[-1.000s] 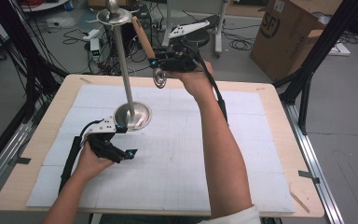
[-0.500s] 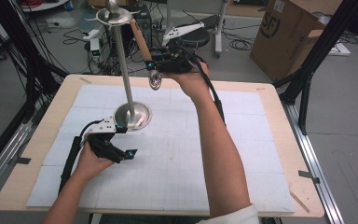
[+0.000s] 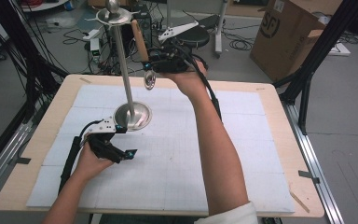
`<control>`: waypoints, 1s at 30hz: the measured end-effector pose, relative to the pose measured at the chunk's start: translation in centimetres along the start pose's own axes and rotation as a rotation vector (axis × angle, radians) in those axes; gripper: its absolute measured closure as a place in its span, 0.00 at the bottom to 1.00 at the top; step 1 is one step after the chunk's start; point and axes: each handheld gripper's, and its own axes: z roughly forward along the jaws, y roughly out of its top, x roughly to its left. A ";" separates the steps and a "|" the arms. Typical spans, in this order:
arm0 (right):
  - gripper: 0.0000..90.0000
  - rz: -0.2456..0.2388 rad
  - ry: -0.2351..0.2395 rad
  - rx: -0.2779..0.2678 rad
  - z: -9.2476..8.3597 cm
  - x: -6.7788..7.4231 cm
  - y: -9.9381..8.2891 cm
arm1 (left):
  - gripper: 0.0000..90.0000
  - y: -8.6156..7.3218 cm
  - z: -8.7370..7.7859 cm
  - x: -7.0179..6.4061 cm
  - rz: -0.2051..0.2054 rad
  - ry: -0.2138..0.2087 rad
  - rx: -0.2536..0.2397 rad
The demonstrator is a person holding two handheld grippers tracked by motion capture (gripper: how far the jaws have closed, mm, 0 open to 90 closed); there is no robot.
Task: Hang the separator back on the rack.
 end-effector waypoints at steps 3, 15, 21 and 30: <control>0.75 0.002 0.000 0.001 0.3 0.0 0.1 | 0.02 0.0 0.0 0.0 -0.001 -0.001 -0.005; 0.62 0.003 -0.034 -0.002 0.3 0.1 -0.1 | 0.02 -0.1 -0.1 0.1 -0.003 0.001 -0.003; 0.56 0.001 -0.064 0.008 -0.5 0.0 -0.7 | 0.02 -0.1 -0.1 0.1 -0.001 0.002 0.001; 0.50 -0.027 -0.097 0.038 -2.2 0.1 -2.0 | 0.02 -0.2 0.0 0.1 0.001 0.002 0.008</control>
